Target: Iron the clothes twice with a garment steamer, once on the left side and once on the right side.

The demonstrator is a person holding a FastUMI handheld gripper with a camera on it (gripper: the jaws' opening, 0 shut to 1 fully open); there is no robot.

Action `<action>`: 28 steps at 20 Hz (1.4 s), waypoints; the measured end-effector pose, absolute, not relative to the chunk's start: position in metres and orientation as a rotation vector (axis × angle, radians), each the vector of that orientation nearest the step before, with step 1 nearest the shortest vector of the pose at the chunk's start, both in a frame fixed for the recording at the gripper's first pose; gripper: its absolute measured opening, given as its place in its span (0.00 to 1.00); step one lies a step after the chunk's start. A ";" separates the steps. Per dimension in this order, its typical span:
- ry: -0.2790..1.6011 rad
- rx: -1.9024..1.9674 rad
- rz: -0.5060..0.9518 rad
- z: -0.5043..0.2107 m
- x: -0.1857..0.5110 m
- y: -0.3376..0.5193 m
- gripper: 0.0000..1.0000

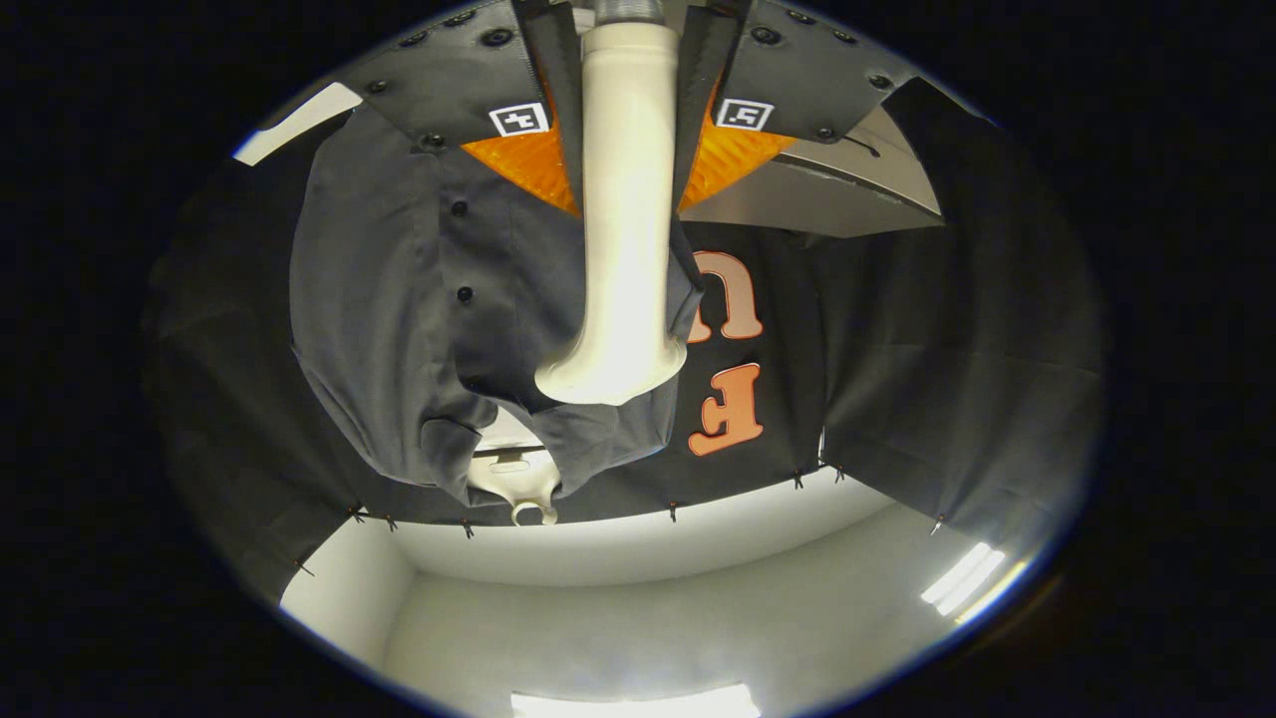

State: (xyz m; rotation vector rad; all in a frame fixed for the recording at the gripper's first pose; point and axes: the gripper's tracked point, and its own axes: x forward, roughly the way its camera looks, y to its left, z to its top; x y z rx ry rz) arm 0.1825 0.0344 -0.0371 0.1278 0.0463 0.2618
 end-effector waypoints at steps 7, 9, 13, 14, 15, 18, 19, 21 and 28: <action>0.102 0.132 0.232 -0.070 0.201 0.023 0.47; 0.114 0.134 0.227 -0.078 0.195 0.022 0.47; 0.150 0.134 0.215 -0.095 0.189 0.019 0.47; 0.160 0.132 0.213 -0.099 0.184 0.018 0.47; 0.167 0.130 0.211 -0.104 0.181 0.017 0.47; 0.187 0.127 0.210 -0.115 0.166 0.016 0.47; 0.196 0.127 0.210 -0.120 0.164 0.016 0.47; 0.213 0.125 0.211 -0.129 0.159 0.017 0.47; 0.277 0.137 0.198 -0.160 0.146 0.017 0.47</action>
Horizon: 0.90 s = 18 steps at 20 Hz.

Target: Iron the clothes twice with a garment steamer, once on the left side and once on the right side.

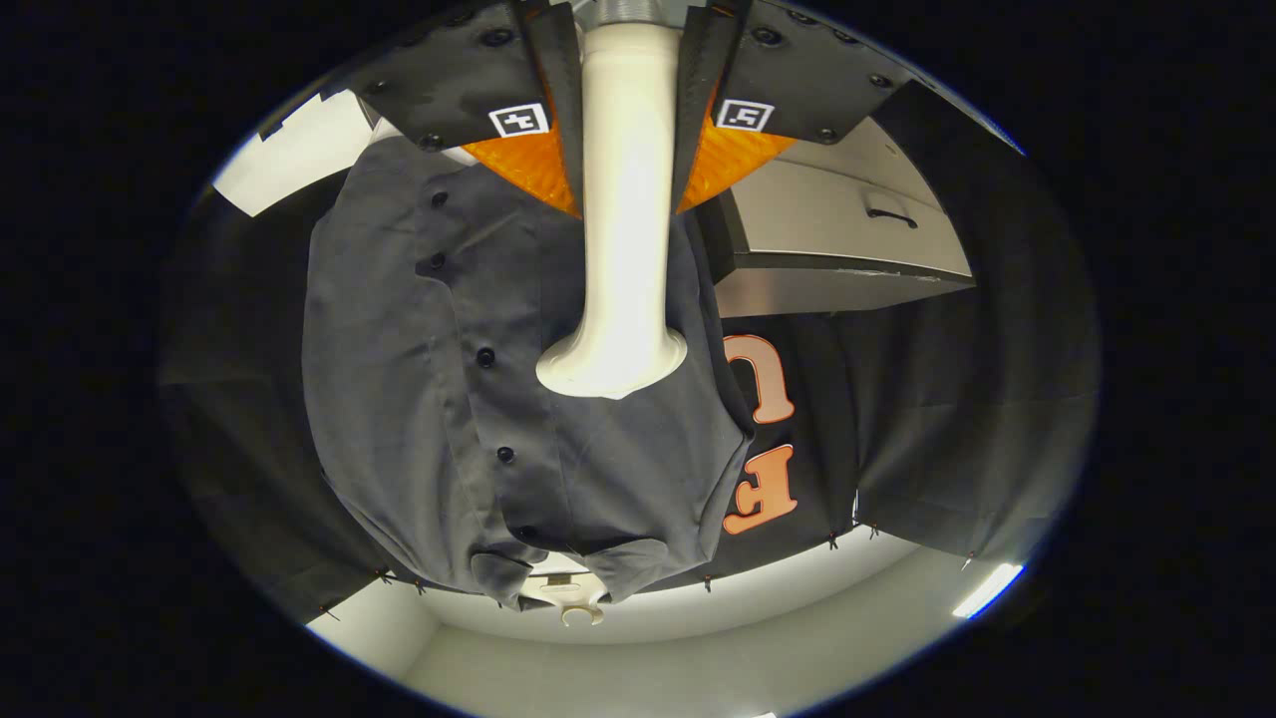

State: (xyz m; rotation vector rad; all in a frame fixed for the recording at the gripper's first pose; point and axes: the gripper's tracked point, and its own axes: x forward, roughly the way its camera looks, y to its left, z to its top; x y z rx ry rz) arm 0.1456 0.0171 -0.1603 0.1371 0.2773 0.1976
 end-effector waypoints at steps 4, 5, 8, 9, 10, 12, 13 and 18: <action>0.321 0.149 0.179 -0.185 0.134 0.013 0.47; 0.331 0.152 0.174 -0.190 0.131 0.013 0.47; 0.357 0.158 0.165 -0.205 0.123 0.009 0.47; 0.365 0.153 0.161 -0.209 0.121 0.008 0.47; 0.371 0.148 0.159 -0.213 0.118 0.008 0.47; 0.382 0.143 0.158 -0.218 0.113 0.007 0.47; 0.388 0.145 0.158 -0.221 0.112 0.007 0.47; 0.404 0.147 0.157 -0.227 0.103 0.004 0.47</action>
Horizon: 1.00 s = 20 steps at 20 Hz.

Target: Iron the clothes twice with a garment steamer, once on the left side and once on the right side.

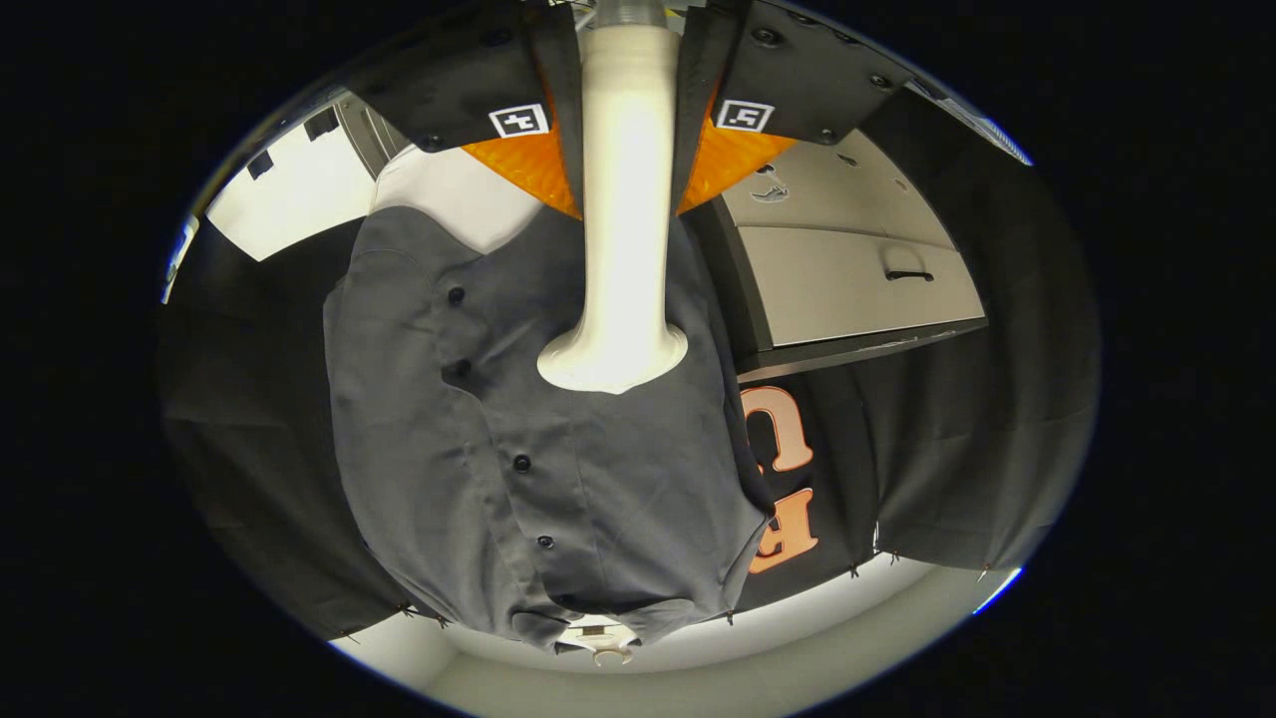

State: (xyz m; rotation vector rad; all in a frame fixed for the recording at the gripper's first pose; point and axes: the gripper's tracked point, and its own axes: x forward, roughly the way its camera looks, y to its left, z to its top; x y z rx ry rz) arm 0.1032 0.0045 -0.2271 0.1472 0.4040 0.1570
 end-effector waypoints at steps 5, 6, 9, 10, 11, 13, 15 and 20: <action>0.361 0.145 0.148 -0.202 0.097 -0.003 0.47; 0.341 0.144 0.148 -0.192 0.096 -0.004 0.47; 0.277 0.131 0.148 -0.160 0.096 -0.010 0.47; 0.257 0.119 0.146 -0.150 0.097 -0.012 0.47; 0.237 0.111 0.144 -0.139 0.097 -0.015 0.47; 0.202 0.109 0.141 -0.119 0.101 -0.022 0.47; 0.161 0.088 0.124 -0.099 0.108 -0.034 0.47; 0.071 0.053 0.070 -0.054 0.128 -0.066 0.46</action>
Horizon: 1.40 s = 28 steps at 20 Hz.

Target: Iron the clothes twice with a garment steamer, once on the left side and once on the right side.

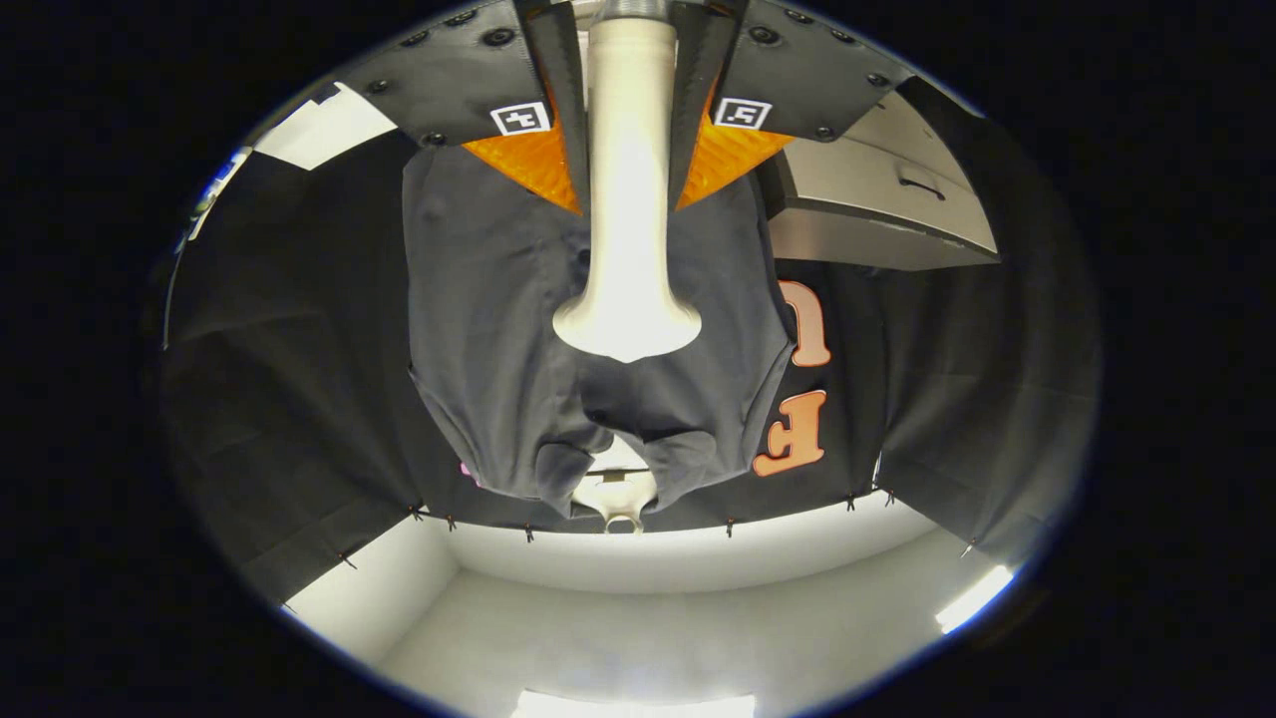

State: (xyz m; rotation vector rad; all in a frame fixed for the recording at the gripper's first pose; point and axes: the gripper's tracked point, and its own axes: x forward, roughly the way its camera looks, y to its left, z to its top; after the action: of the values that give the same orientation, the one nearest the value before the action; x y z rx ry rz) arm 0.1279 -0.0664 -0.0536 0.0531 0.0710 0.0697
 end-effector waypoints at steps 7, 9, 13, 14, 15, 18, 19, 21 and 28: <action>0.019 0.126 0.072 -0.027 0.154 -0.078 0.42; -0.016 0.108 0.037 -0.013 0.163 -0.095 0.41; -0.052 0.125 -0.007 0.008 0.188 -0.128 0.41; -0.053 0.124 -0.017 0.011 0.194 -0.136 0.41; -0.052 0.126 -0.021 0.013 0.197 -0.140 0.41; -0.052 0.109 -0.032 0.017 0.207 -0.149 0.41; -0.051 0.101 -0.034 0.017 0.208 -0.151 0.41; -0.047 0.095 -0.037 0.016 0.214 -0.154 0.41; 0.012 0.110 -0.053 -0.012 0.226 -0.162 0.41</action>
State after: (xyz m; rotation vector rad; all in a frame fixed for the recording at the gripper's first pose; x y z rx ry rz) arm 0.2262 -0.1618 -0.0123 0.1102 0.0120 -0.0531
